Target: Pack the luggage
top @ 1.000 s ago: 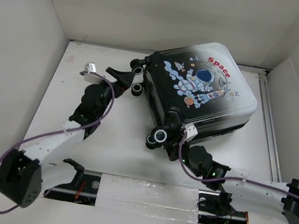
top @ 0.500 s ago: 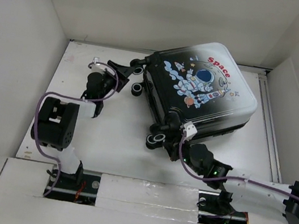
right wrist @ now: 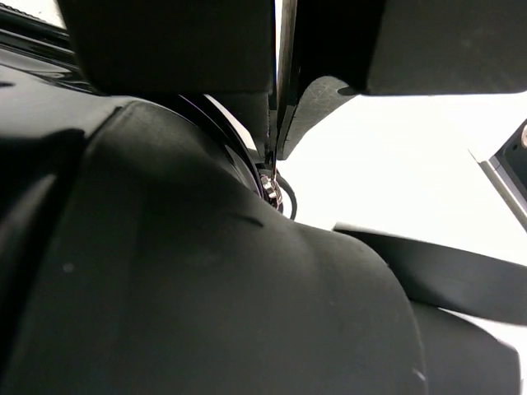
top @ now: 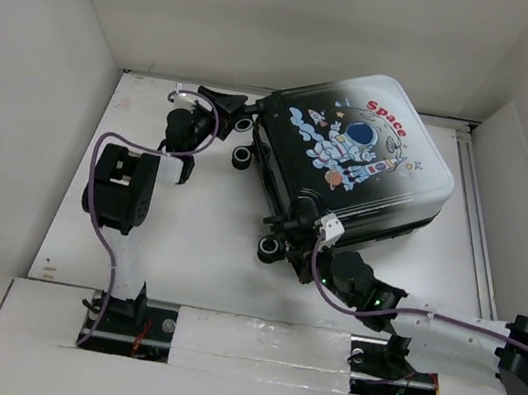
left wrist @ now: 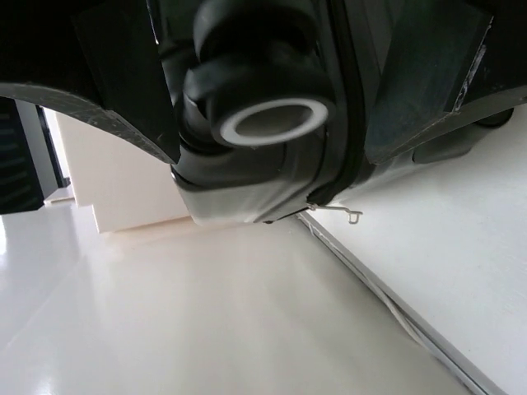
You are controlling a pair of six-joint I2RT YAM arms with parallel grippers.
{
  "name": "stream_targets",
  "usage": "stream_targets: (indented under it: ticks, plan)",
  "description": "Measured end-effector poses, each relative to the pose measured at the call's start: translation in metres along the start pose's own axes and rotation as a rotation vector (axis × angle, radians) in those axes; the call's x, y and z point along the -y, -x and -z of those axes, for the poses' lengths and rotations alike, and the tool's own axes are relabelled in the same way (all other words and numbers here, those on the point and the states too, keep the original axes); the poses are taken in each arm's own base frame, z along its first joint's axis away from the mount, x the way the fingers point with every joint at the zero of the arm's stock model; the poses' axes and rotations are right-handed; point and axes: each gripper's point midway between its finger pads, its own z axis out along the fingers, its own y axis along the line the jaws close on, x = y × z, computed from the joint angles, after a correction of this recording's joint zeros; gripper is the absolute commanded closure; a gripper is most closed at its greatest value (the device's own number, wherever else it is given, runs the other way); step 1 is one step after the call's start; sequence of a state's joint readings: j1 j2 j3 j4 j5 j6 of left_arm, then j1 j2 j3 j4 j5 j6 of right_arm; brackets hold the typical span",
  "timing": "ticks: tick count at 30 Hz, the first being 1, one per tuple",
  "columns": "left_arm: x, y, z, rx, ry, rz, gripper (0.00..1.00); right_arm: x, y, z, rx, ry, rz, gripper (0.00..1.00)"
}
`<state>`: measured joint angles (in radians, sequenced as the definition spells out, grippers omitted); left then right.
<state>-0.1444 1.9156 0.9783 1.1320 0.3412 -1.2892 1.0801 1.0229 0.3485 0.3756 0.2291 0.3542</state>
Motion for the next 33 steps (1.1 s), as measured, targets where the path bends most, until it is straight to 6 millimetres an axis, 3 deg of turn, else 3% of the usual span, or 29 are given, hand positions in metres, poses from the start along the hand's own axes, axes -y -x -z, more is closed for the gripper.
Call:
stream_targets:
  ticks: [6,10,18,19,29,31,32,33]
  plan:
    - [-0.011,-0.004,-0.014,-0.012,0.011,0.048,0.20,0.000,0.000,0.000,0.000,0.001,0.000,1.00]
    - [-0.008,-0.006,-0.025,-0.018,-0.011,0.083,0.33,0.000,0.001,0.000,0.002,0.002,-0.001,1.00]
    - [0.002,-0.004,-0.032,-0.015,-0.051,0.111,0.96,-0.001,0.004,0.001,0.011,0.004,-0.003,1.00]
    - [0.005,-0.004,-0.032,-0.019,-0.060,0.118,1.00,-0.001,0.004,0.001,0.012,0.004,-0.004,1.00]
    - [0.004,-0.007,-0.022,-0.002,-0.083,0.167,0.98,0.011,0.012,0.006,0.007,0.010,-0.027,1.00]
    - [0.004,-0.008,-0.022,-0.008,-0.083,0.169,0.76,0.012,0.014,0.009,0.003,0.025,-0.031,1.00]
    - [0.003,-0.009,-0.020,-0.014,-0.080,0.166,0.54,0.012,0.015,0.011,0.002,0.029,-0.031,1.00]
    - [-0.002,-0.010,-0.017,-0.017,-0.071,0.163,0.44,0.012,0.016,0.012,0.004,0.033,-0.033,1.00]
